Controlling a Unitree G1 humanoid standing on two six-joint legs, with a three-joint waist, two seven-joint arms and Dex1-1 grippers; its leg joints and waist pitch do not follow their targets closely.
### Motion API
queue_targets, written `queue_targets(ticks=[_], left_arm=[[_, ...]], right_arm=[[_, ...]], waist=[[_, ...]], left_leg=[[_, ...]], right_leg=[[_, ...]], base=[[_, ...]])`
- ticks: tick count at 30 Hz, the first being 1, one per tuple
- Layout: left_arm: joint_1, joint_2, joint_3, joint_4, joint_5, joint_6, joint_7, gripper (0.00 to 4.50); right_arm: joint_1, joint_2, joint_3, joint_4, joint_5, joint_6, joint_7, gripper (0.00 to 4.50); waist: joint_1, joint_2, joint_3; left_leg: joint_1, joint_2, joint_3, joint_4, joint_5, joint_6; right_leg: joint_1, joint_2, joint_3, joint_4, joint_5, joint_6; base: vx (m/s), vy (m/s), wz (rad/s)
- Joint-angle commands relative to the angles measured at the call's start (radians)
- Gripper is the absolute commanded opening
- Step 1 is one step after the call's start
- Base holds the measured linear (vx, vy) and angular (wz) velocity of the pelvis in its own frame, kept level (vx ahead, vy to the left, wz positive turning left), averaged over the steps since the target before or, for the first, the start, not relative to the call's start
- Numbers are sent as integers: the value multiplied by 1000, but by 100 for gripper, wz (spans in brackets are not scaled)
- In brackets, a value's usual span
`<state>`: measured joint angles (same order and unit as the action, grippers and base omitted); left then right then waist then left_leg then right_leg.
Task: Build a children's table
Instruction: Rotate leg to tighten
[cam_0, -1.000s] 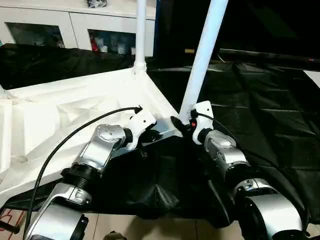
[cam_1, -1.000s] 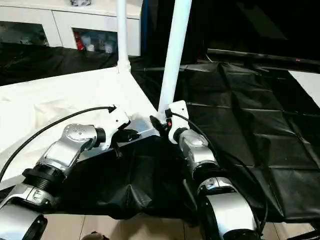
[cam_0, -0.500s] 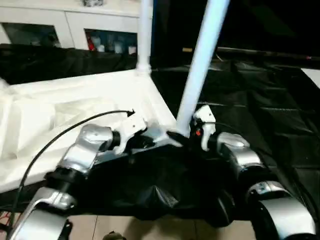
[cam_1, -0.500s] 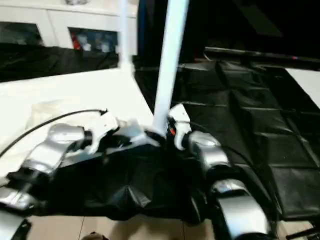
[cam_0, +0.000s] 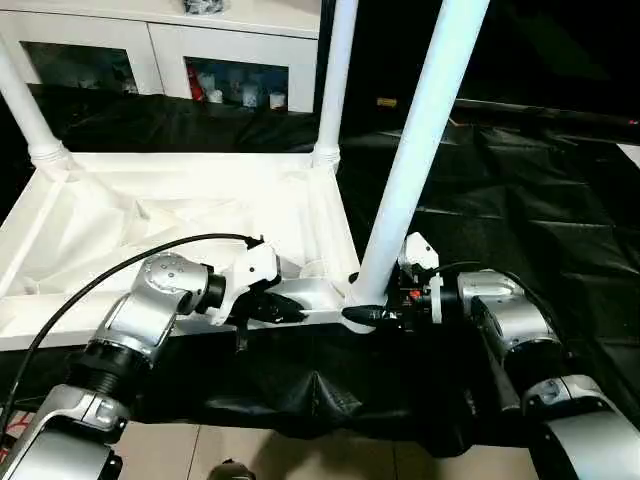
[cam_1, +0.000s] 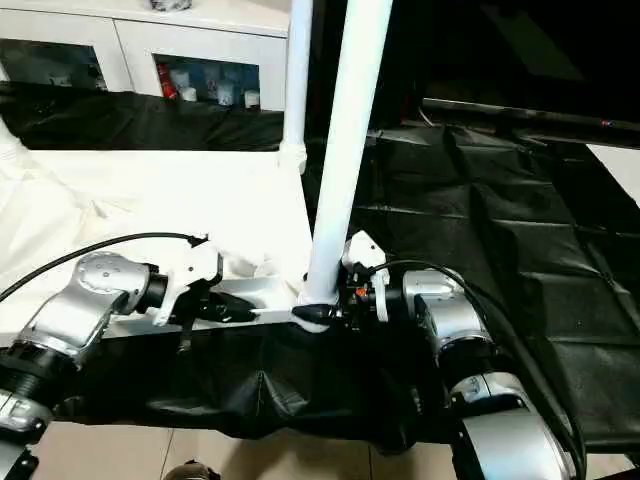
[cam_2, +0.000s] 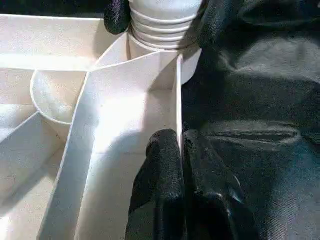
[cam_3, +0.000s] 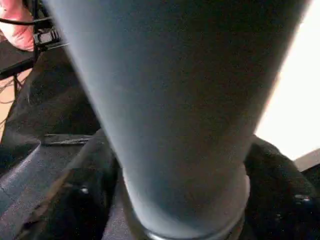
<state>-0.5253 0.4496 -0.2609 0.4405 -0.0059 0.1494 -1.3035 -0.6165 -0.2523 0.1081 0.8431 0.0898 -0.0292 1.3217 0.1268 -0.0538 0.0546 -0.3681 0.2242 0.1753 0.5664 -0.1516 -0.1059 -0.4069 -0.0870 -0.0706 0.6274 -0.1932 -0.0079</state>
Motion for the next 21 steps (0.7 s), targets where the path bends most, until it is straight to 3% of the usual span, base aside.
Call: queue_targets(ticks=[1, 5, 6, 8, 9, 11, 12, 14, 18, 19, 21], left_arm=[[-14, -35, -5, -38, -33, -17, 23, 0], [-31, -68, 7, 0, 0, -10, 116, 0], [-51, -94, 21, 28, 11, -1, 183, 0], [-64, -111, 29, 44, 22, 6, 229, 0], [-79, -130, 33, 61, 36, 16, 280, 0], [-105, -160, 38, 88, 67, 38, 374, 0], [-114, -175, 43, 96, 74, 51, 410, 0], [-130, -202, 52, 107, 84, 80, 479, 0], [-142, -255, 71, 110, 93, 118, 580, 0], [-139, -265, 66, 105, 95, 119, 579, 0], [-133, -275, 54, 96, 95, 116, 570, 0]], right_arm=[[12, 20, 38, -18, 2, 13, 22, 315], [13, 48, 27, 6, -22, 17, -76, 285], [-3, 78, 5, 50, -40, 16, -208, 281], [-17, 95, -11, 83, -49, 11, -300, 277], [-31, 122, -34, 114, -50, 8, -411, 274], [-58, 167, -81, 170, -30, 8, -560, 272], [-67, 183, -98, 185, -18, 13, -604, 272], [-83, 213, -123, 208, -3, 20, -690, 272], [-100, 259, -129, 235, -18, -5, -796, 272], [-102, 271, -131, 237, -17, -14, -797, 272], [-112, 291, -143, 249, -10, -29, -797, 340]], waist=[[-1, 6, -67], [-4, 2, -64], [-6, 2, -63], [-10, 2, -61], [-16, -4, -60], [-20, 4, -60], [-24, 3, -62], [-24, 2, -62], [-25, 7, -69], [-25, 7, -69], [-25, 8, -72]], left_leg=[[12, 12, 8, -59, -236, 36], [12, 10, 8, -60, -250, 27], [13, 9, 8, -61, -254, 20], [15, 7, 5, -63, -276, 4], [14, 6, 5, -63, -282, -1], [16, 7, 1, -66, -292, -17], [19, 7, 1, -65, -306, -23], [16, 7, 1, -65, -303, -18], [10, 5, 4, -60, -240, -2], [10, 5, 4, -60, -240, -2], [7, 3, 6, -57, -207, 17]], right_leg=[[49, -48, 41, -73, -171, -224], [49, -49, 42, -77, -208, -212], [45, -50, 44, -80, -233, -203], [46, -53, 43, -87, -294, -184], [43, -52, 44, -89, -318, -172], [40, -54, 42, -91, -357, -162], [38, -54, 43, -94, -364, -155], [41, -54, 42, -94, -350, -155], [46, -49, 43, -80, -202, -184], [46, -49, 43, -80, -202, -184], [51, -46, 42, -72, -123, -201]], base=[[0, 0, 0], [0, 0, 0], [0, 0, 0], [0, 0, 0], [0, 0, 0], [0, 0, 0], [0, 0, 0], [0, 0, 0], [0, 0, 0], [0, 0, 0], [0, 0, 0]])
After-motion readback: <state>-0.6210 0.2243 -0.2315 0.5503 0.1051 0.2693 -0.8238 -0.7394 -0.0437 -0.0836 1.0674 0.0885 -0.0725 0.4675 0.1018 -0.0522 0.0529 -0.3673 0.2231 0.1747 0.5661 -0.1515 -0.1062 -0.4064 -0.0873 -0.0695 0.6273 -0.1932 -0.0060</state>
